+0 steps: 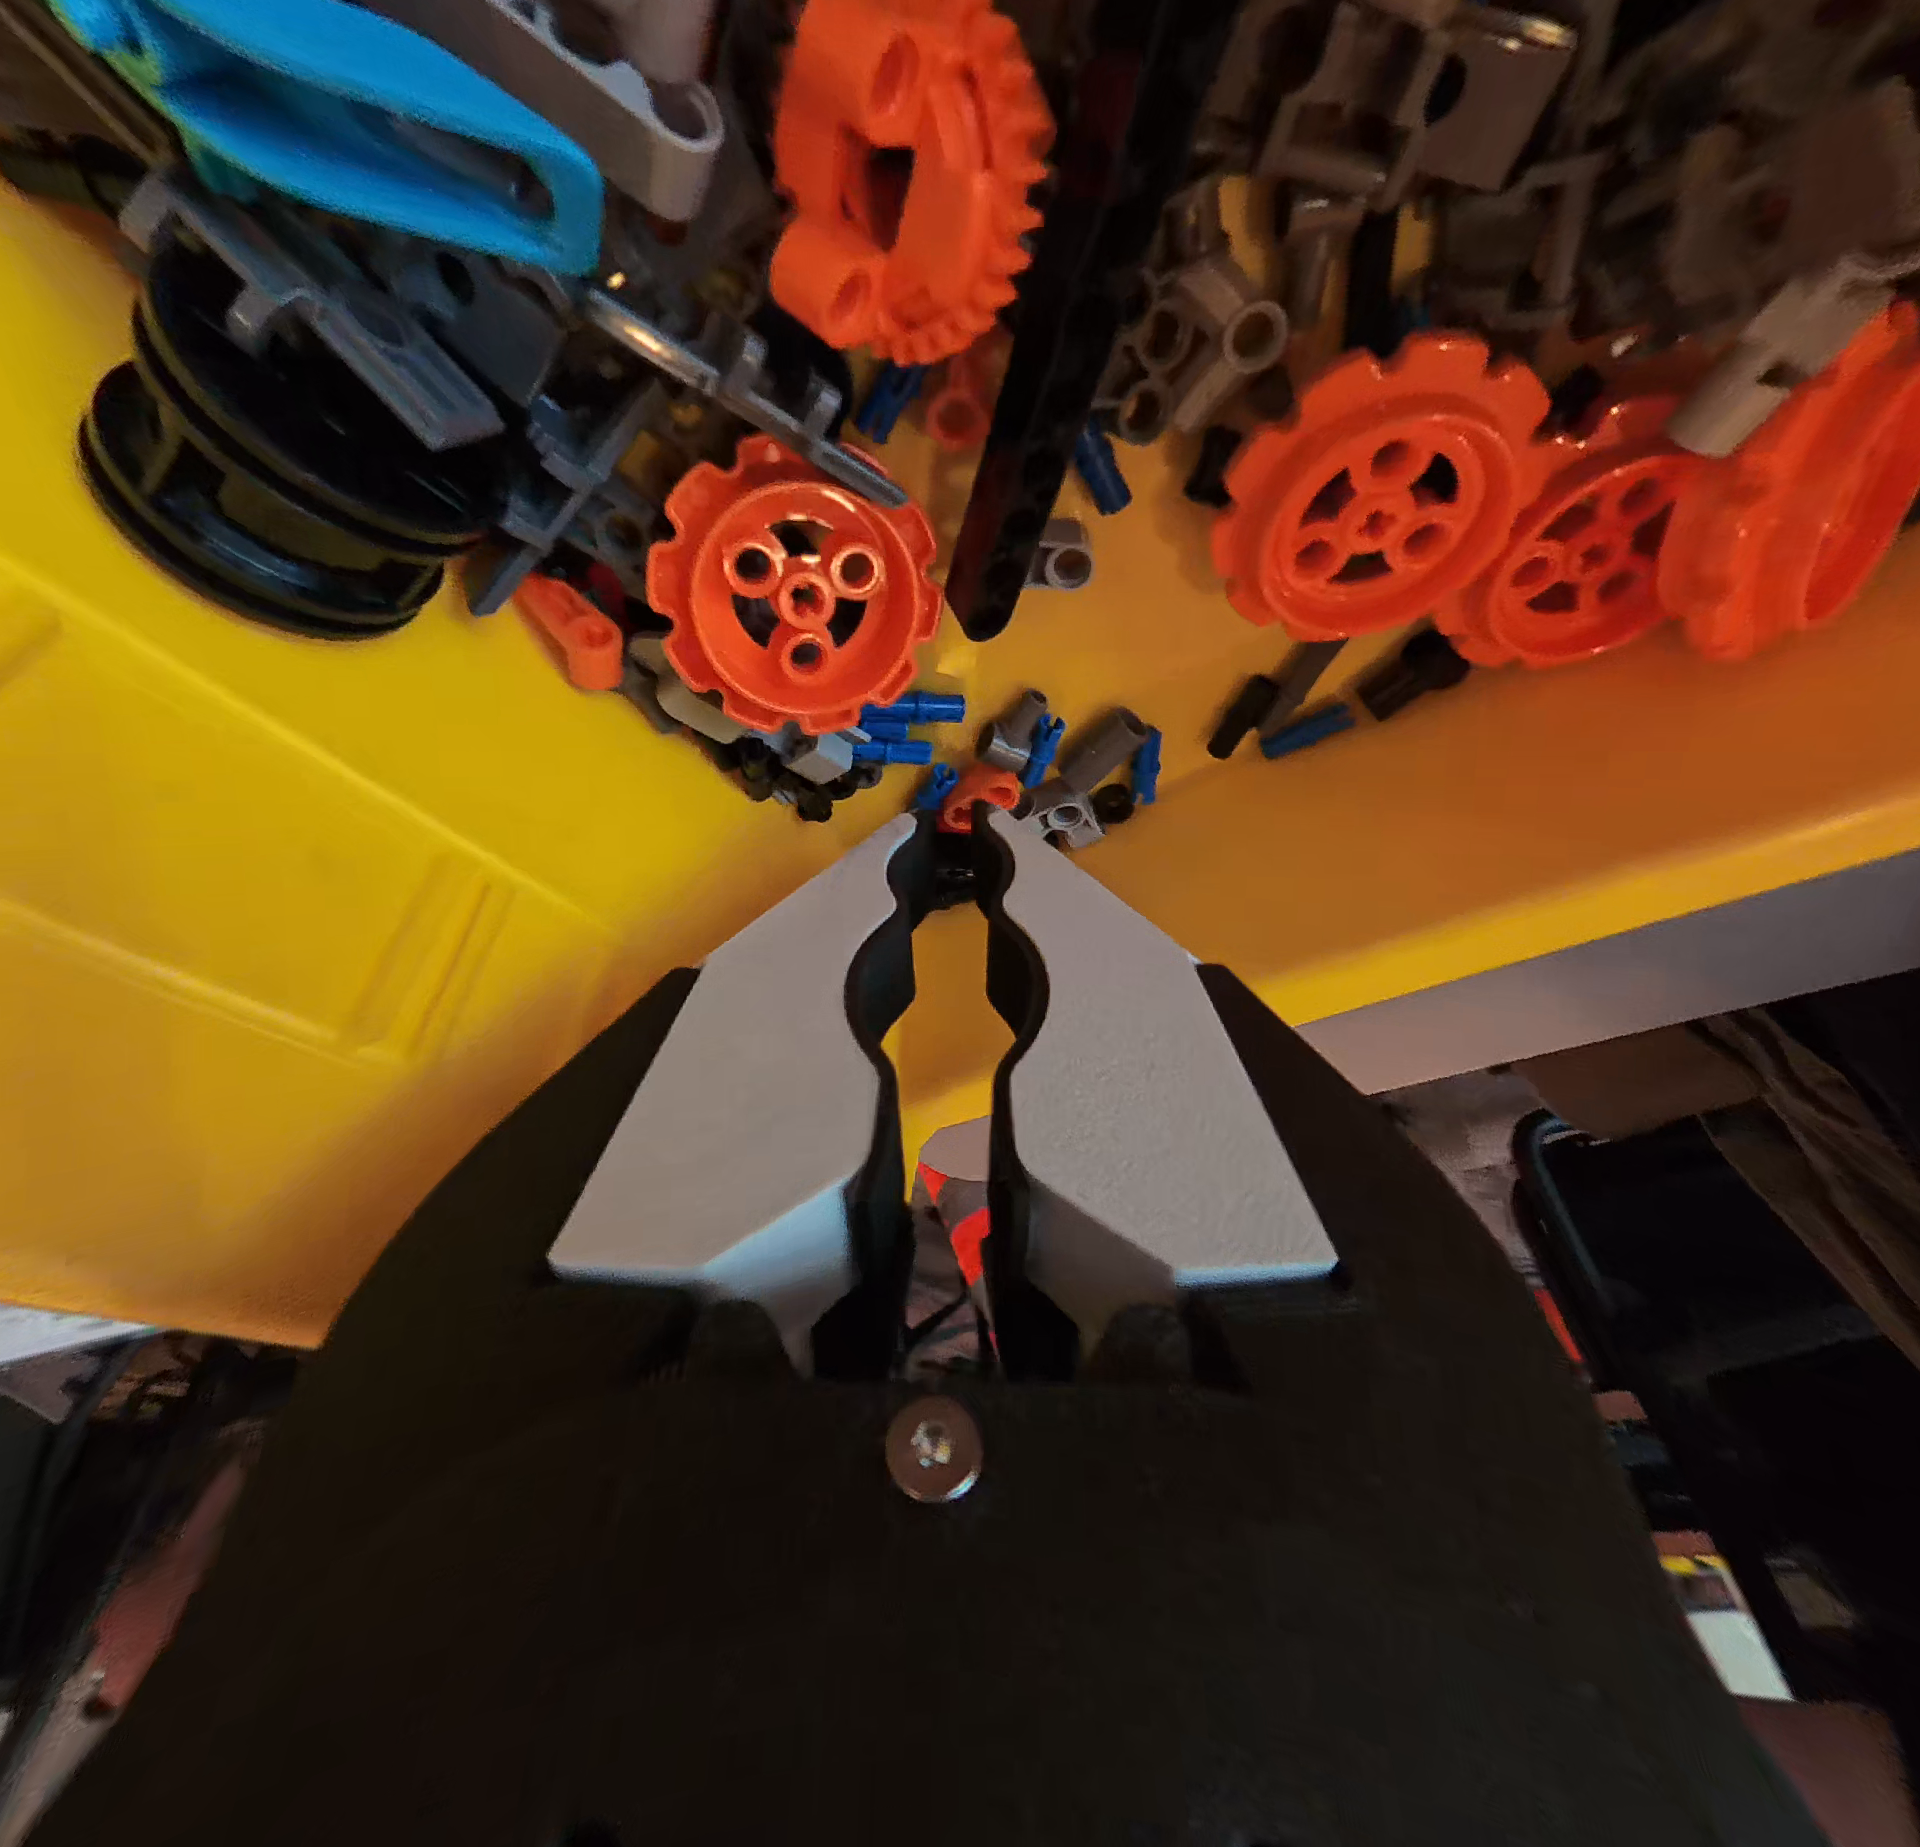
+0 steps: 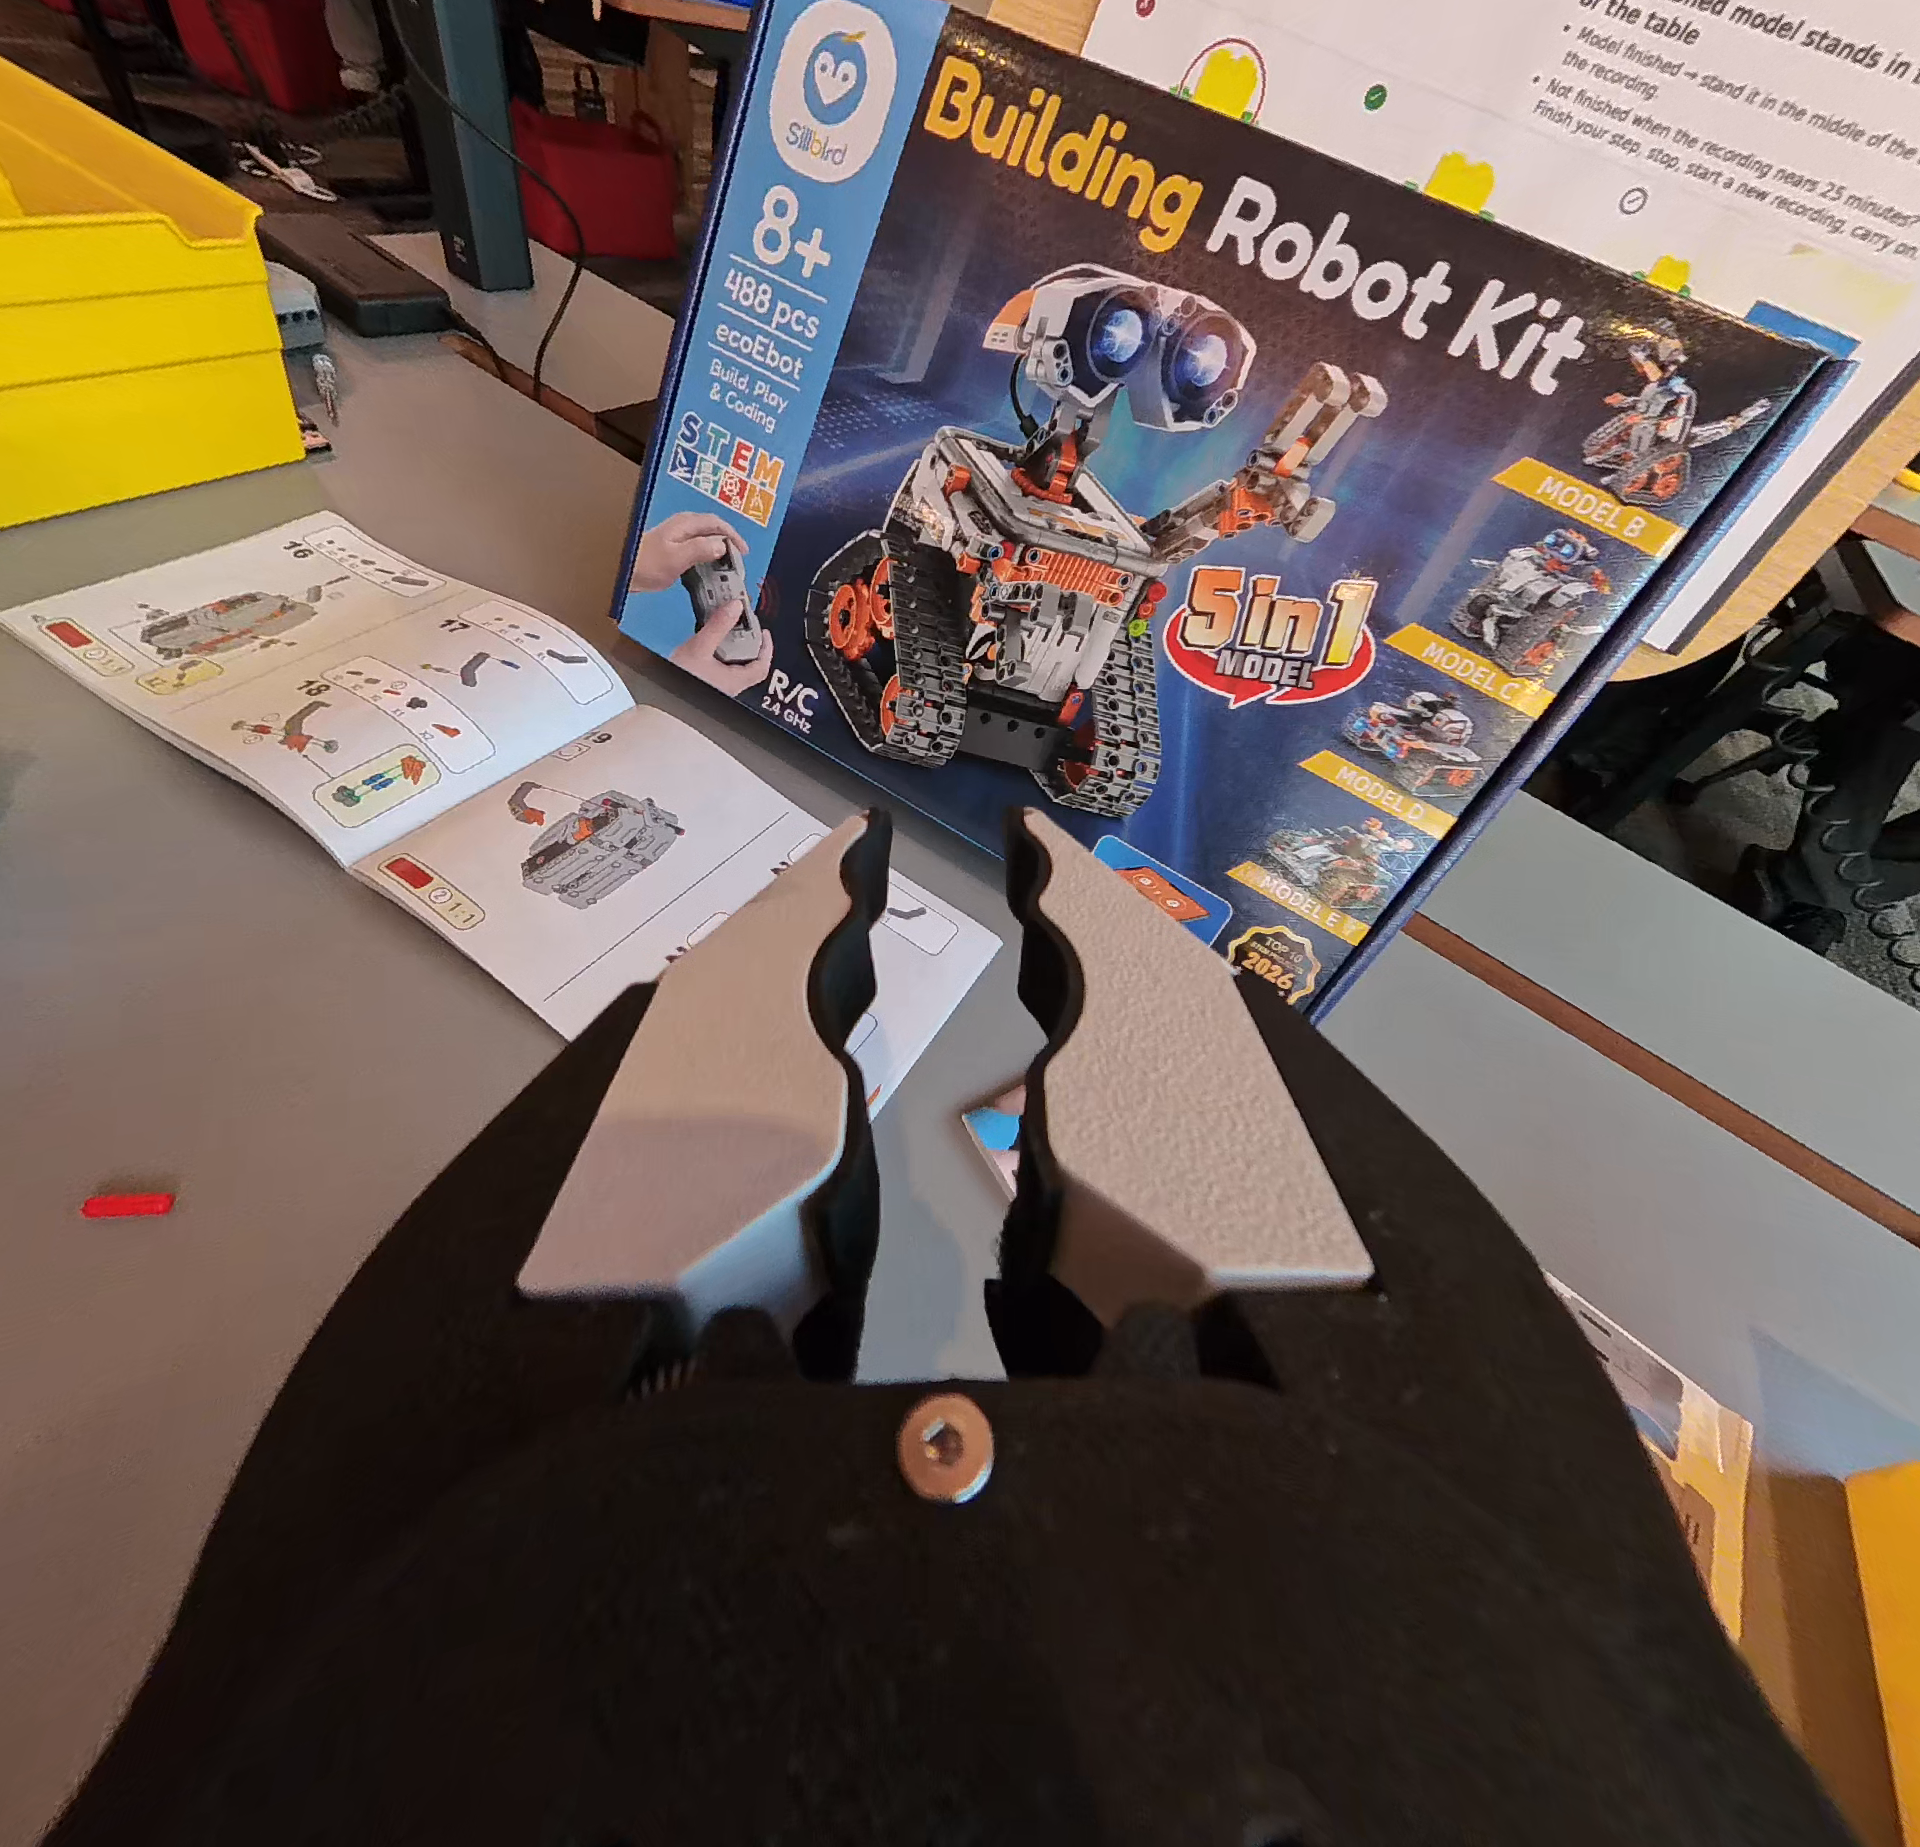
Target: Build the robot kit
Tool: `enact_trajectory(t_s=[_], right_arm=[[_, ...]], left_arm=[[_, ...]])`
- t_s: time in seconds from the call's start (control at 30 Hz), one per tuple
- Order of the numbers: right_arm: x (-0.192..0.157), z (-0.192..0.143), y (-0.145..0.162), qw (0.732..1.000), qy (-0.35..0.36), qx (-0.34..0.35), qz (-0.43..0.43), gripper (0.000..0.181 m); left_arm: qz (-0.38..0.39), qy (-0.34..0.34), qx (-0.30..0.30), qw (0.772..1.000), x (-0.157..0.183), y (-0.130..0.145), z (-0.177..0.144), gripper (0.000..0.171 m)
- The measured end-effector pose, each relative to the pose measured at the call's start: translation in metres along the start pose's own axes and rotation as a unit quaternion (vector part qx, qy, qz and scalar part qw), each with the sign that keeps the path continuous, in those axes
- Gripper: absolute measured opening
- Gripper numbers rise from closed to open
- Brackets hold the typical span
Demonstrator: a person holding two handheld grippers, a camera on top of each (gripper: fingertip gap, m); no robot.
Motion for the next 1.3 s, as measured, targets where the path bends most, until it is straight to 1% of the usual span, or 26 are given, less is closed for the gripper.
enact_trajectory(t_s=[0.17,0.33,0.47,0.67,0.83,1.07,1.3], right_arm=[[-0.003,-0.002,-0.003,1.0,0.0,0.0,-0.014,0.022],[-0.009,-0.002,-0.003,1.0,-0.005,-0.008,-0.029,0.022],[-0.015,-0.002,-0.007,0.999,-0.008,-0.004,-0.042,0.023],[-0.019,0.0,-0.007,0.999,-0.024,-0.003,-0.031,0.023],[-0.015,0.001,-0.004,0.999,-0.024,-0.006,-0.021,0.023],[-0.014,0.0,-0.004,1.0,-0.029,-0.003,-0.01,0.023],[-0.01,-0.003,-0.005,0.999,-0.033,0.006,0.01,0.023]], left_arm=[[-0.028,0.015,-0.003,1.0,0.001,0.002,0.001,0.003],[-0.025,0.023,-0.012,0.999,0.005,0.008,0.003,0.004],[-0.026,0.024,0.0,0.999,0.004,0.007,0.0,0.003],[-0.059,0.034,0.019,0.998,0.004,0.008,-0.008,0.002],[-0.085,0.037,-0.002,0.996,0.011,0.018,-0.008,0.002],[-0.096,0.019,0.01,0.995,0.017,0.019,-0.007,0.0],[-0.126,0.033,0.011,0.991,0.014,0.018,-0.005,0.001]])
Point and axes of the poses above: each gripper's, where its closed fingertips meet, z out along the fingers, y out of its underside, x = y × z across the jaws, the point moved 6 cm from there along -z, back along the fingers, and after that the axes turned 7 degrees about y, right-handed, at the moved point
